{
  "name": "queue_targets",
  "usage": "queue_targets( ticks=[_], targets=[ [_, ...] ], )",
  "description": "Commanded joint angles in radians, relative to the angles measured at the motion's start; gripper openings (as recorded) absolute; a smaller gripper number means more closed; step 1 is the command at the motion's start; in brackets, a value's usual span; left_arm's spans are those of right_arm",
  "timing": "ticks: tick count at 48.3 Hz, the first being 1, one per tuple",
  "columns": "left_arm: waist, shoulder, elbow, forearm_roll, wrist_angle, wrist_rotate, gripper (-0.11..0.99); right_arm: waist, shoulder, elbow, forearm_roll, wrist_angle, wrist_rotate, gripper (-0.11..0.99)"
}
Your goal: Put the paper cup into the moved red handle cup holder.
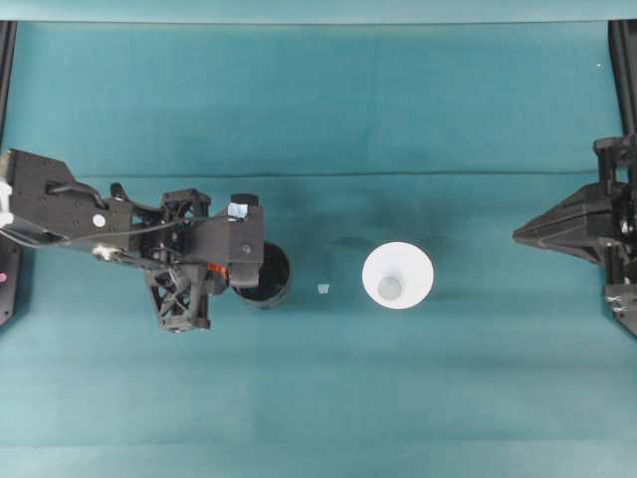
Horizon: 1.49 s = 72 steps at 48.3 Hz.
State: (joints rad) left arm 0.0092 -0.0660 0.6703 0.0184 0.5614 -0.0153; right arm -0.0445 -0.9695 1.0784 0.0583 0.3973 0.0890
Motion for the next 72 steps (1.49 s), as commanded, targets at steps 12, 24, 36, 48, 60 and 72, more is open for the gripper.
queue_targets(
  ticks=[12,24,36,48,60,72],
  targets=[
    [-0.006,-0.123,-0.163,0.002,0.176,0.015,0.26,-0.002,-0.005,-0.02,0.002,-0.005,0.009,-0.11],
    [-0.002,-0.051,-0.235,0.002,0.178,0.015,0.26,-0.003,-0.005,-0.018,0.003,-0.003,0.009,-0.11],
    [0.0,0.035,-0.328,0.003,0.184,0.017,0.26,-0.003,-0.005,-0.017,0.002,-0.003,0.009,-0.11],
    [0.008,0.127,-0.351,0.003,0.178,0.025,0.26,-0.003,-0.005,-0.018,0.003,-0.003,0.009,-0.11],
    [0.026,0.178,-0.33,0.003,0.123,0.025,0.26,-0.003,-0.005,-0.017,0.003,-0.003,0.009,-0.11],
    [0.026,0.225,-0.31,0.003,0.06,0.023,0.26,-0.003,-0.005,-0.017,0.003,0.003,0.009,-0.11]
  ],
)
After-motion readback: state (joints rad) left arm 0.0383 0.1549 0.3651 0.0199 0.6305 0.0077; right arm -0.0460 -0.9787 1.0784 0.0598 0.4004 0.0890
